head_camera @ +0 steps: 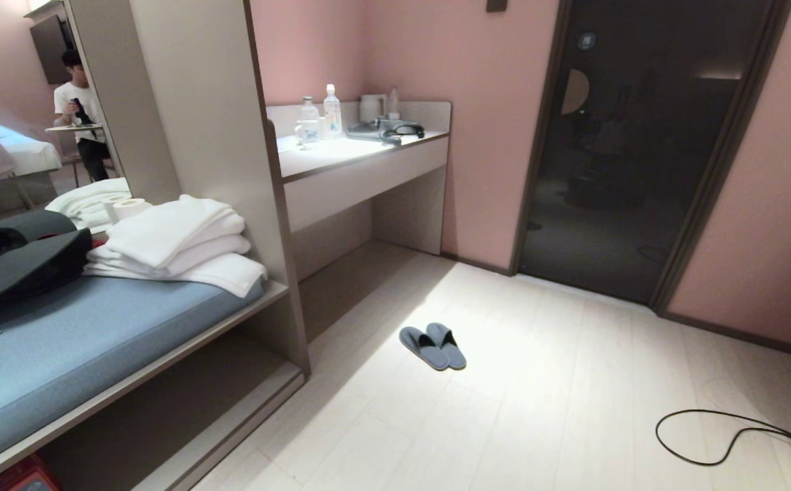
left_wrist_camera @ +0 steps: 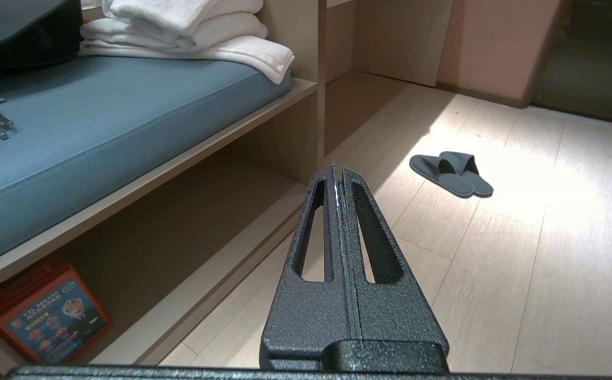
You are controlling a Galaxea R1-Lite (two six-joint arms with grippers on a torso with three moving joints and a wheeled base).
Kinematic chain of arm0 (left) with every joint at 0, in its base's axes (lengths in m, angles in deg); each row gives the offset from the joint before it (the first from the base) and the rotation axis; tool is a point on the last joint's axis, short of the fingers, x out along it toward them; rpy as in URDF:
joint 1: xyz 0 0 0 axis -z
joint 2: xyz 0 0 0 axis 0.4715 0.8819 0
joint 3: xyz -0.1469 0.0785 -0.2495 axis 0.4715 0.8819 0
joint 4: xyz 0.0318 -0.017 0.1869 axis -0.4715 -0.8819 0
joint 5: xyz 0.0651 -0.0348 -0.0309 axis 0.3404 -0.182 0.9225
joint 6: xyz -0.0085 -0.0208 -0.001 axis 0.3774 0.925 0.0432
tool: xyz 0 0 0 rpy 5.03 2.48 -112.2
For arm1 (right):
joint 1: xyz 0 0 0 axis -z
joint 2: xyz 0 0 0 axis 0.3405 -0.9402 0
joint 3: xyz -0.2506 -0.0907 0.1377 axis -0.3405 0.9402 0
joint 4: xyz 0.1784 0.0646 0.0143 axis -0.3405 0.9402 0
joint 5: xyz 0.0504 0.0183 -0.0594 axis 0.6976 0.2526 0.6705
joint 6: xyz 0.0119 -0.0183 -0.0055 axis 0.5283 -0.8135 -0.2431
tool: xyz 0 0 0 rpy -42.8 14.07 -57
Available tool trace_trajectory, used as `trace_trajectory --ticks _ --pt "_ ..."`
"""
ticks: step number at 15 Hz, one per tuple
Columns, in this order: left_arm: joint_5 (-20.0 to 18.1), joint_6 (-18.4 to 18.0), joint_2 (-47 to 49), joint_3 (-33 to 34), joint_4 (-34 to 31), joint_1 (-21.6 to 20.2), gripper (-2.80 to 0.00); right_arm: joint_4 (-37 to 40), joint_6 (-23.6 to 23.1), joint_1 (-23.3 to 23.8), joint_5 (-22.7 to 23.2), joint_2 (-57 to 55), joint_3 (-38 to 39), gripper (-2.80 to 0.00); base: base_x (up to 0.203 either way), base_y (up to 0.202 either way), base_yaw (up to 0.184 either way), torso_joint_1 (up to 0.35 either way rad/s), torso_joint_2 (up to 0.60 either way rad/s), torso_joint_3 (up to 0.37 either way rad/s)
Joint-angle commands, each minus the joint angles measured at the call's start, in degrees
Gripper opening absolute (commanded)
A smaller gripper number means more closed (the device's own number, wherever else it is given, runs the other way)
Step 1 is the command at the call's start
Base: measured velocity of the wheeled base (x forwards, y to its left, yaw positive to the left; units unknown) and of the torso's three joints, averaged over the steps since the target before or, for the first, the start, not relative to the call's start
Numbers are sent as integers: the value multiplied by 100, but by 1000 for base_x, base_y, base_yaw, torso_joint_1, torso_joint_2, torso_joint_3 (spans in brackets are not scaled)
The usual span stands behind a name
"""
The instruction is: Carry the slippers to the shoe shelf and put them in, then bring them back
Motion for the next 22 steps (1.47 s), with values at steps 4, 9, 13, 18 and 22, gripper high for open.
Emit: trace_trajectory --ticks 4,9,13,18,22 --pt "0 3 4 0 1 -2 -280 -1 90 -5 2 -7 0 -280 0 0 0 0 0 0" --pt "0 3 4 0 4 -2 -280 -1 73 -5 11 -7 0 -280 0 0 0 0 0 0" --pt "0 3 4 0 4 -2 -280 -1 46 -5 2 -7 0 -280 0 0 0 0 0 0" --pt "0 3 4 0 3 -2 -280 -1 38 -5 11 -7 0 -280 0 0 0 0 0 0" --pt "0 3 4 0 4 -2 -280 -1 38 4 11 -7 0 -280 0 0 0 0 0 0"
